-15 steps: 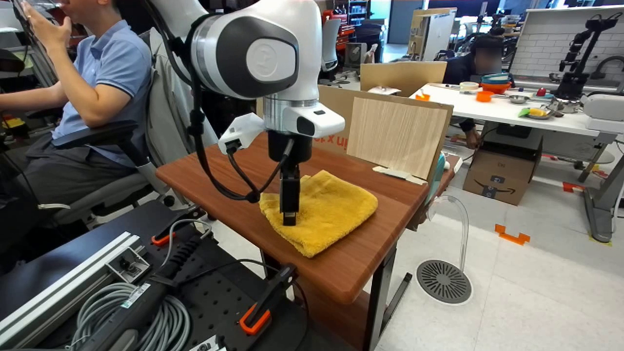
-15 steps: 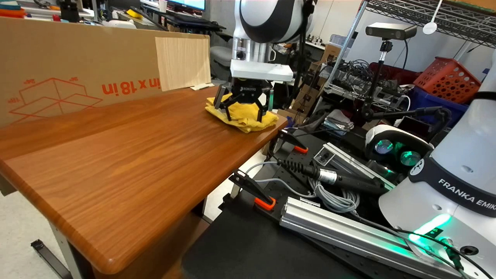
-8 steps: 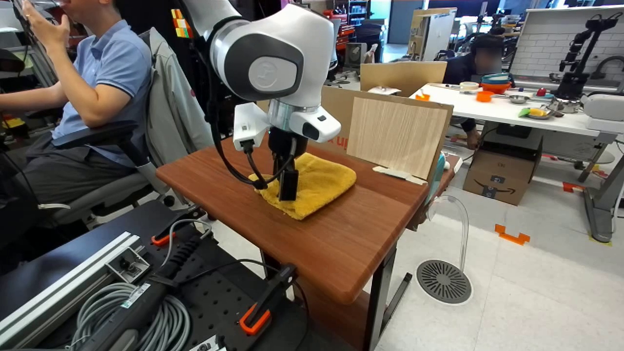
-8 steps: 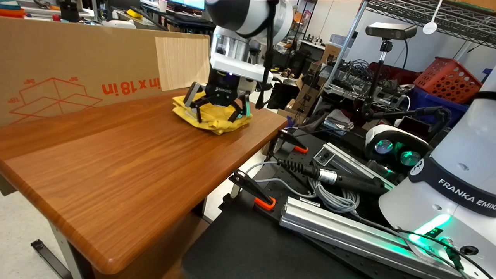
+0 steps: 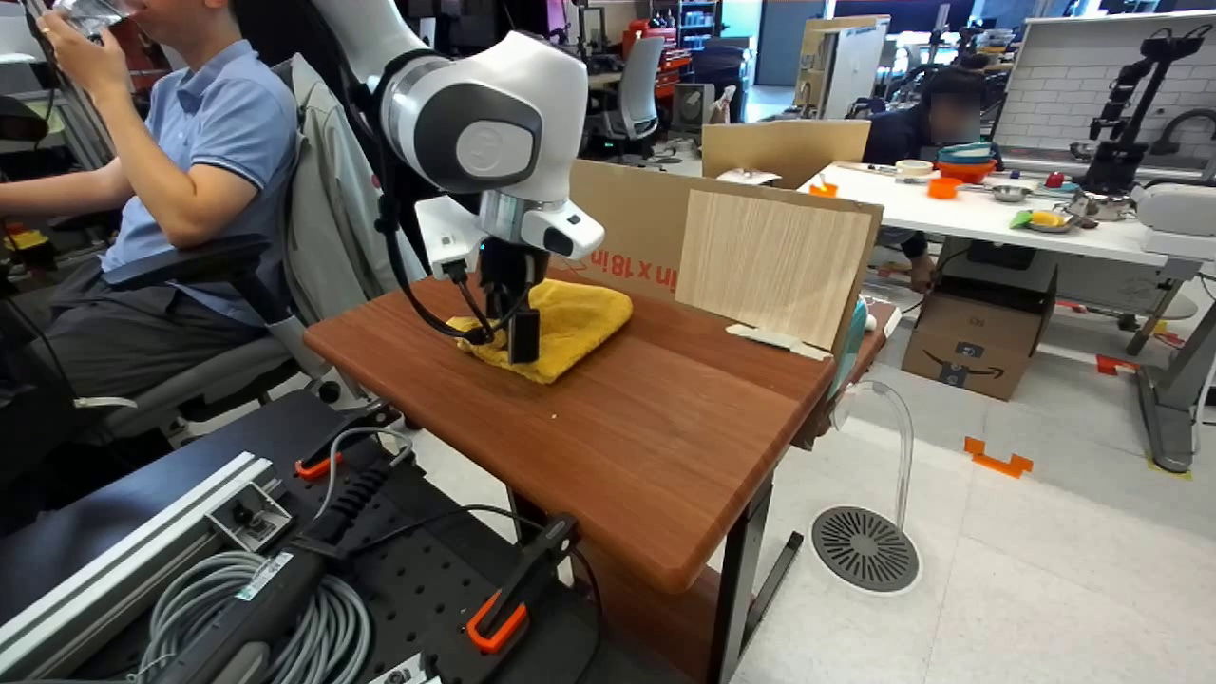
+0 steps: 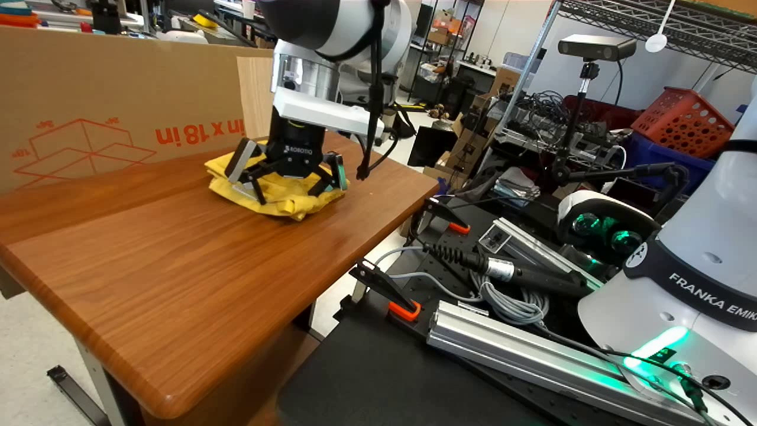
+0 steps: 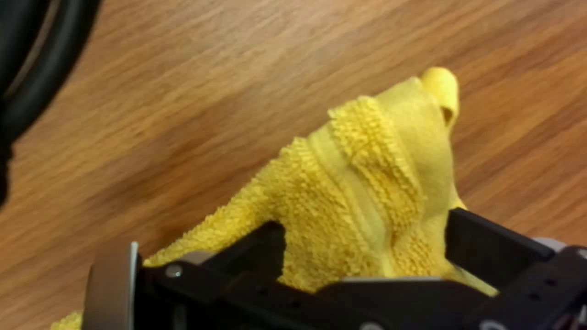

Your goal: Use the towel to wipe the table

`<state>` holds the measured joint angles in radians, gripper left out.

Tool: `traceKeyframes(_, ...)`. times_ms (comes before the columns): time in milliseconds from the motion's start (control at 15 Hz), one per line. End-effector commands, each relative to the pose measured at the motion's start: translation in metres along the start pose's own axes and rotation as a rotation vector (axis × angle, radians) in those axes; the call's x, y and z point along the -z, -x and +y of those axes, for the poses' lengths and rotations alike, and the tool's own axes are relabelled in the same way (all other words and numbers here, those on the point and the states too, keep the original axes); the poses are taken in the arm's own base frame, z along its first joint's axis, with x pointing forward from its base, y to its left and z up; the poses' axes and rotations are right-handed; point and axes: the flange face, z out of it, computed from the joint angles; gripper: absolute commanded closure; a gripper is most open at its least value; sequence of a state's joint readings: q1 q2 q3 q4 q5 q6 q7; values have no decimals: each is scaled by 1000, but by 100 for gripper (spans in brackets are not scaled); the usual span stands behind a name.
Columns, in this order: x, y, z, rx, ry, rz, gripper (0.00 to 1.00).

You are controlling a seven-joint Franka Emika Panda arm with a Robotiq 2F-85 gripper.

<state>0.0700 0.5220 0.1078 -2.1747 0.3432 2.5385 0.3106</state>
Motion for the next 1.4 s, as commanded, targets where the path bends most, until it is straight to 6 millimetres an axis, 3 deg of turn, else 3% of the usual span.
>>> traceKeyframes(0,-28,33,-34,130,52,2,0)
traceKeyframes(333,-48,81,-69,316,131,38,0)
traceKeyframes(933,-67,157,-82,582,213,74,0)
traceKeyframes(1133,-66,161,-94,592,201,102,0)
traceKeyframes(1333,-61,143,-110,530,183,109,0)
